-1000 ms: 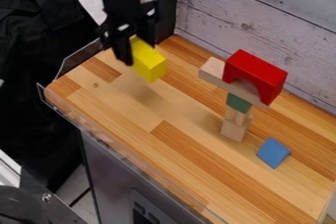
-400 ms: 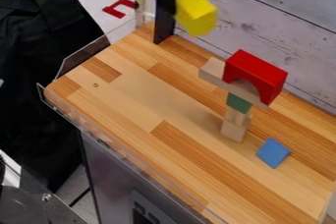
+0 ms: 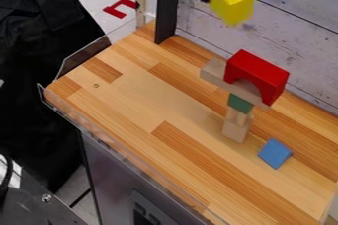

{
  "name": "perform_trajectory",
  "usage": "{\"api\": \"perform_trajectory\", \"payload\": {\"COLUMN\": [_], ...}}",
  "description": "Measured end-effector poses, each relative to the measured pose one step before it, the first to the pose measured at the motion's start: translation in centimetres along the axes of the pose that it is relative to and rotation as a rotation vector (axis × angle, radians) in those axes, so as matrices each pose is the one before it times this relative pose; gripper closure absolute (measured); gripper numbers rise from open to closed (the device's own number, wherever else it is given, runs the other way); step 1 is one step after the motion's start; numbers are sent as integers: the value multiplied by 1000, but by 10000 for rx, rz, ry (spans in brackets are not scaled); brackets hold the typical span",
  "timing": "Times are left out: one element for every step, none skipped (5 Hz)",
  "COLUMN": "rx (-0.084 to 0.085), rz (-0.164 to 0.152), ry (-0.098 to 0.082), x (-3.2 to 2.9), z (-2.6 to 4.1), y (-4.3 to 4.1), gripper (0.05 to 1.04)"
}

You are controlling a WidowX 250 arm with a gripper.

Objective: Put the yellow block on top of the red arch

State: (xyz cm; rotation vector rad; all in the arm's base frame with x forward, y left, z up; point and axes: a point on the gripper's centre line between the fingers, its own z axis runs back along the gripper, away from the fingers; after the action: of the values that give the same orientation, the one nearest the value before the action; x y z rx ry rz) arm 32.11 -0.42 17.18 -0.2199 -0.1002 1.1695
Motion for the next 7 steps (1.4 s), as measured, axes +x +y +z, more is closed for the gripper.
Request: {"api": "perform_trajectory", "payload": {"rx": [-18, 125, 302, 256, 191, -76, 167], "rz": [296, 233, 386, 90, 50, 52, 13], "ry": [-62, 123, 379, 339, 182, 45, 2], "x": [-740, -1342, -1412, -1396, -1044, -222, -549], "z": [852, -160, -1025, -1057, -887, -310, -782], "y": [-971, -473, 538, 516, 411, -264, -123], "gripper": [507, 507, 507, 507, 507, 507, 507]}}
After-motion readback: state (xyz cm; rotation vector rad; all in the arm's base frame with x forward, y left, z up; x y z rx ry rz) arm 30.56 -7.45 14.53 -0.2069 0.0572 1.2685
